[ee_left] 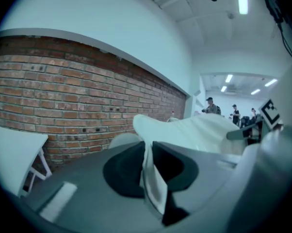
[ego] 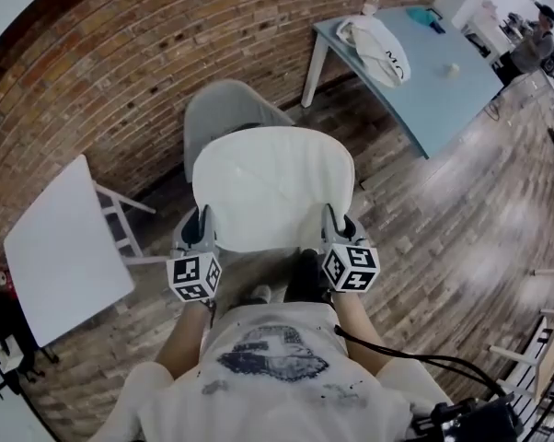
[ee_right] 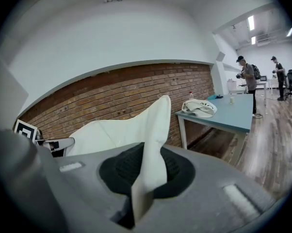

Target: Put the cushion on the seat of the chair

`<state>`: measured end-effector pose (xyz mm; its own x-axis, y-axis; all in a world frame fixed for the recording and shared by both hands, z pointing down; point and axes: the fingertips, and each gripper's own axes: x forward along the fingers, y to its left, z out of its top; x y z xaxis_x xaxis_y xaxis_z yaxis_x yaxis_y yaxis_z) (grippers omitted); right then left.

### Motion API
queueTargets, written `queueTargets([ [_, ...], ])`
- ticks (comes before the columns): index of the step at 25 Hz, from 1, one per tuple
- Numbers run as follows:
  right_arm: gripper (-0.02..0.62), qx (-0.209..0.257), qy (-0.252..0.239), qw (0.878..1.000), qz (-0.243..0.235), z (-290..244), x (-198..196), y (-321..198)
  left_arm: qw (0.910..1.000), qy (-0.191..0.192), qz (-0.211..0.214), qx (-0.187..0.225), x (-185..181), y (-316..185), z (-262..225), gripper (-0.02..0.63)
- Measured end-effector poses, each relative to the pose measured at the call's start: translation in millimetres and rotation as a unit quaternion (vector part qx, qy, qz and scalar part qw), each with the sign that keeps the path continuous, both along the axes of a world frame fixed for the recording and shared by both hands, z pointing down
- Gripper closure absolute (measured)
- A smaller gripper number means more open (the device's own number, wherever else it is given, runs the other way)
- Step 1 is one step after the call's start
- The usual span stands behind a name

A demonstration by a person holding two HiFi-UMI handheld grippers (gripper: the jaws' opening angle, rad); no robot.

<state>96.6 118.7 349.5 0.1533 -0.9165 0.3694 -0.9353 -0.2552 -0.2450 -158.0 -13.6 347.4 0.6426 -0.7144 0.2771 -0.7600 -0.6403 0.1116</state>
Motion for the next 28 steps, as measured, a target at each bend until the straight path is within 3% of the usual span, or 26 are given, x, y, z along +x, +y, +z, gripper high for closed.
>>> queueTargets([
  [6,0.555,-0.010,-0.010,0.996,-0.085,-1.9,39.0,-63.6,0.9962,-0.012,-0.085,-0.011,22.3,-20.7,-3.0,0.566],
  [10,0.555,-0.015,-0.013,0.987,-0.158,-0.4,50.3,-107.5,0.9874,-0.016,-0.156,-0.018,23.2,-26.3,-4.9,0.566],
  [16,0.555,-0.017,-0.018,0.971,-0.237,2.5,77.4,-154.0,0.9724,-0.025,-0.231,-0.022,43.7,-29.8,-5.6,0.565],
  [21,0.555,-0.024,-0.021,0.962,-0.271,13.8,88.9,-173.8,0.9638,-0.033,-0.263,-0.031,55.1,-27.4,4.1,0.565],
  [28,0.555,-0.041,-0.027,0.958,-0.281,37.8,94.9,-186.5,0.9608,-0.043,-0.271,-0.042,61.6,-36.6,25.8,0.565],
])
